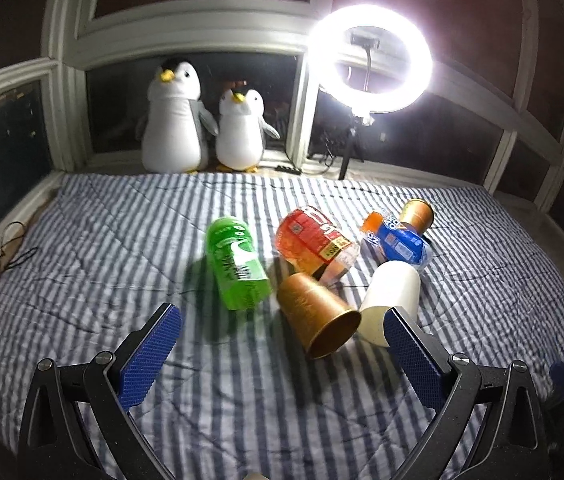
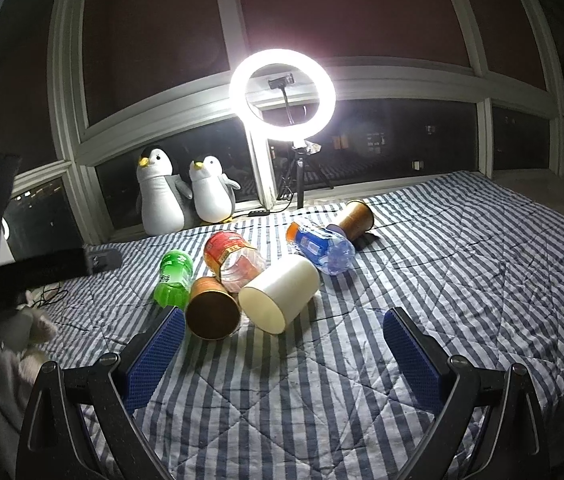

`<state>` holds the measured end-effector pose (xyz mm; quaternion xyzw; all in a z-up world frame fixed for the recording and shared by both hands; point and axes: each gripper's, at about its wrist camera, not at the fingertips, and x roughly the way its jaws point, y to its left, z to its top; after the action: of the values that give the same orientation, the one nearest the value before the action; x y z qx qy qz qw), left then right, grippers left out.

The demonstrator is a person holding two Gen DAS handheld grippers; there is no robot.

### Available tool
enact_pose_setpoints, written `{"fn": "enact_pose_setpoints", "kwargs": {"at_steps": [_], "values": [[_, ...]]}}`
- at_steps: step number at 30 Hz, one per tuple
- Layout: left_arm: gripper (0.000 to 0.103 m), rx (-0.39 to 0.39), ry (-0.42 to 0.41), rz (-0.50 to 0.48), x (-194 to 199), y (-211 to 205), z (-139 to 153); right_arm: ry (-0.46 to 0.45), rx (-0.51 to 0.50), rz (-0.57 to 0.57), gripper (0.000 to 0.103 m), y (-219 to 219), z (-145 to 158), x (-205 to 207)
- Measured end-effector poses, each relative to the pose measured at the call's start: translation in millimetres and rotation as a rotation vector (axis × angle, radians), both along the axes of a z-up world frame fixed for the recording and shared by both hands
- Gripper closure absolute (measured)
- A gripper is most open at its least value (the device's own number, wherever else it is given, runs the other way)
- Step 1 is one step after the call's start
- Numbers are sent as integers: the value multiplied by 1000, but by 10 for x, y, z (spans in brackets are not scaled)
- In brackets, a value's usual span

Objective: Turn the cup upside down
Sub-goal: 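Move the left gripper toward the red-labelled jar lying on its side, then close the left gripper around the body of the red-labelled jar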

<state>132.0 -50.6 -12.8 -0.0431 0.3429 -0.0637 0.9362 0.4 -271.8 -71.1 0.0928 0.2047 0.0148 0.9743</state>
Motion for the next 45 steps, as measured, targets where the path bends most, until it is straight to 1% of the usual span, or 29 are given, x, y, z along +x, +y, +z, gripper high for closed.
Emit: {"fn": "enact_pose_setpoints", "kwargs": {"at_steps": [4,13,16,19,22,25,29,34,36,39,45], "values": [[1,-37,81,-4,372,-110,-57,4,7,-14,5,-98,-30,10],[1,-124,243,30,1228,-284,-225,37,13,-56,5,-325,-133,32],[1,-150,304,35,1483,-342,-342,48,19,-71,5,-403,-165,41],[1,-188,378,65,1751,-371,-507,55,20,-83,5,-467,-195,48],[1,-202,411,91,1941,-404,-612,69,17,-91,5,-530,-229,75],[1,-190,430,104,2117,-457,-687,83,13,-104,5,-576,-258,106],[1,-147,456,115,2337,-557,-778,87,11,-112,5,-638,-276,137],[1,-96,532,73,2503,-694,-968,88,23,-117,5,-705,-302,186],[1,-80,547,64,2549,-749,-1033,91,26,-116,5,-717,-311,204],[1,-82,564,57,2590,-807,-1117,92,28,-117,5,-728,-325,218],[2,-129,595,51,2662,-811,-1207,100,34,-126,5,-770,-359,245]]}}
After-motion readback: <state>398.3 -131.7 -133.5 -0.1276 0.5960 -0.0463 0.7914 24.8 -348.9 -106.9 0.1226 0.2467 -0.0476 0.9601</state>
